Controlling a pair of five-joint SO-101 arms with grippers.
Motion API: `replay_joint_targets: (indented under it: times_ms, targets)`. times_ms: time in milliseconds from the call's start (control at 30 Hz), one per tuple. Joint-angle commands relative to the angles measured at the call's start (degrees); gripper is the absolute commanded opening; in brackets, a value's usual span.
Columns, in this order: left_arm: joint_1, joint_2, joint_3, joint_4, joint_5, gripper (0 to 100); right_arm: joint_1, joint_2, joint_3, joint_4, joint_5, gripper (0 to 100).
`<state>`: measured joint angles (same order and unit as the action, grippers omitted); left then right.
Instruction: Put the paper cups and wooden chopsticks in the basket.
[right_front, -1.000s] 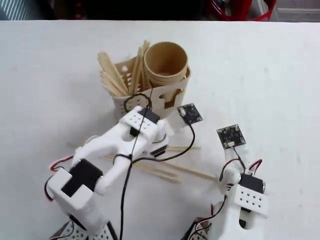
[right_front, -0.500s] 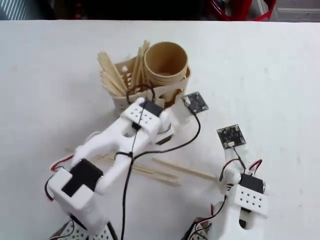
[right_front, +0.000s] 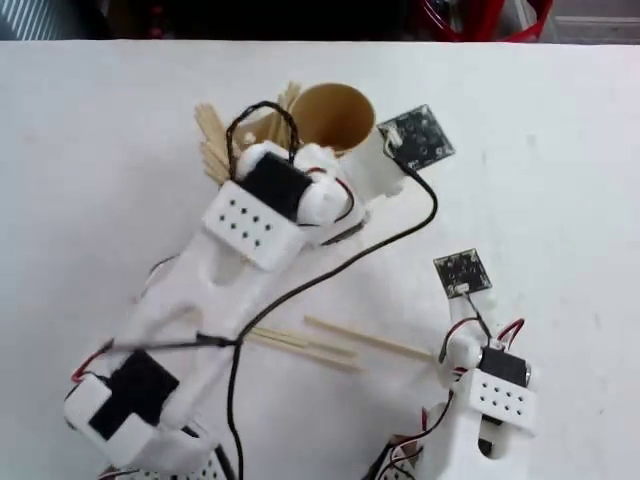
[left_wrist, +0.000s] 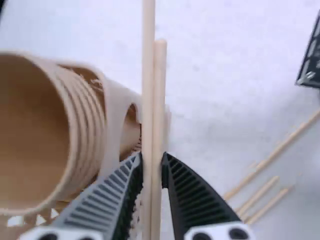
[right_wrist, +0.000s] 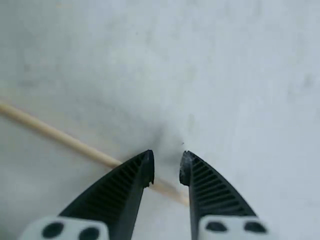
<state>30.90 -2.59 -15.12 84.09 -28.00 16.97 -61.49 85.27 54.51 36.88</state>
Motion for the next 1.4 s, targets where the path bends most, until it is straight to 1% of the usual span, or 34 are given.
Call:
replay_joint_targets:
  times_ms: [0, 200, 267, 433, 533, 667, 800, 967, 1033, 1167, 1367]
  targets:
    - [1.3, -6.0, -12.0, 1.8, 0.9, 2, 0.0, 0.2, -0.3, -0.8, -0.3, 9.6]
    - [0.0, -10.2, -27.3, 1.5, 1.5, 2, 0.0, 0.2, -0.2, -0.8, -0.3, 9.6]
    - [-0.7, -10.7, -31.6, -0.2, 4.3, 2, 0.0, 0.2, -0.2, -0.8, -0.3, 9.7]
    - [-6.8, -11.1, -38.4, -7.1, 12.2, 2, 0.0, 0.2, -0.2, -0.8, -0.3, 9.7]
    - [-9.7, -11.2, -41.5, -7.9, 17.0, 2, 0.0, 0.2, -0.1, -0.8, -0.3, 9.7]
    - [-9.6, -11.2, -43.8, -2.6, 19.0, 2, 0.0, 0.2, -0.1, -0.8, -0.3, 9.7]
    - [-10.1, -11.3, -44.2, 0.9, 21.0, 2, 0.0, 0.2, -0.1, -0.8, -0.3, 9.8]
    - [-9.6, -17.7, -43.6, 4.1, 24.4, 2, 0.0, 0.2, -0.1, -0.8, -0.3, 9.8]
    - [-9.8, -20.4, -43.6, 5.8, 24.5, 2, 0.0, 0.2, -0.1, -0.8, -0.3, 9.8]
    - [-9.6, -23.8, -43.6, 12.0, 25.0, 2, 0.0, 0.2, -0.1, -0.8, -0.3, 9.8]
    - [-9.8, -24.4, -43.6, 17.6, 25.1, 2, 0.0, 0.2, -0.1, -0.8, -0.3, 9.7]
